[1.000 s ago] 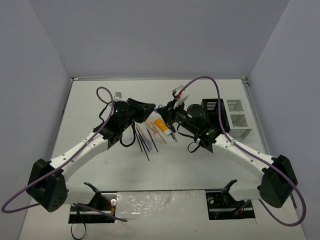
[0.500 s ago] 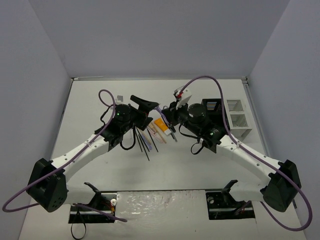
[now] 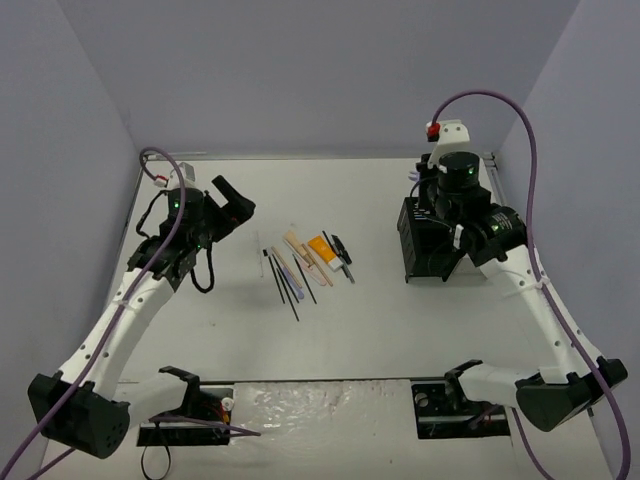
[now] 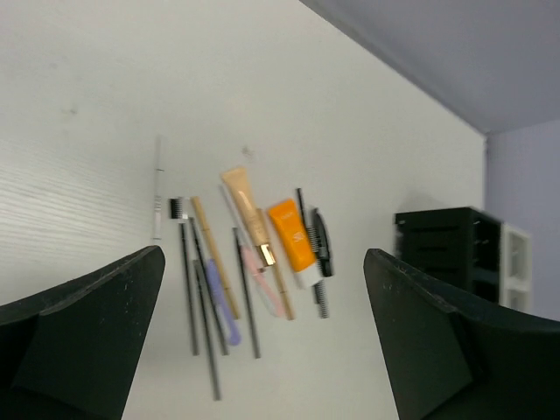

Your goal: Organize the makeup

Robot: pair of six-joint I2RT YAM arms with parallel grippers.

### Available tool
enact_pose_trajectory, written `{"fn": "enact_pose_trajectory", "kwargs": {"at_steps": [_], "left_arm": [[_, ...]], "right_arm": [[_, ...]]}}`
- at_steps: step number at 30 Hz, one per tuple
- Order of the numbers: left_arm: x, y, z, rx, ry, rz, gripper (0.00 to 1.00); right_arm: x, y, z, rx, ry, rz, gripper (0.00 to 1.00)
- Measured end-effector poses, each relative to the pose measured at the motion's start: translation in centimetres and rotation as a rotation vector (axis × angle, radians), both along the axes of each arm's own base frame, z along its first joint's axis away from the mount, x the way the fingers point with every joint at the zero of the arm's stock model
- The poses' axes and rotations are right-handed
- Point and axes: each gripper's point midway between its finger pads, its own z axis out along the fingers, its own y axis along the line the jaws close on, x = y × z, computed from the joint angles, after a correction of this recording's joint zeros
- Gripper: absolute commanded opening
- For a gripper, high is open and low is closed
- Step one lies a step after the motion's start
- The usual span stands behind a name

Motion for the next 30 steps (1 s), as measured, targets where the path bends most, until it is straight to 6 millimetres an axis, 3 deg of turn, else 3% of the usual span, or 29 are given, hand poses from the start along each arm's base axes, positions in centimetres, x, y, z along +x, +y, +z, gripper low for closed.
{"fn": "enact_pose_trajectory", "kwargs": {"at_steps": [4, 8, 10, 16, 30], "left_arm": [[-1.6, 2.7, 1.6, 0.237, -0.054, -0.043, 0.97], [-2.6, 4.4, 1.8, 0.423, -0.065, -0.101, 0.97], [-2.9, 4.9, 1.2, 0.489, -0.049, -0.134, 0.97], [-3.3, 5.9, -0.3, 0.598, -0.016, -0.179, 0.97], [-3.9, 7.1, -2.8, 0.646, 0.055, -0.195, 0.97]], "right_arm": [[0.7, -4.5, -0.9, -0.058, 0.100, -0.110, 0.00], [1.2, -8.9, -4.3, -0.109, 0.258, -0.189, 0.00], [1.6, -10.0, -6.1, -0.125, 0.333, -0.204, 0.00], [2.7, -9.2, -10.4, -0.170, 0.513, -0.137, 0.00], [5.1, -8.1, -15.1, -0.196, 0.662, -0.060, 0.00]]}}
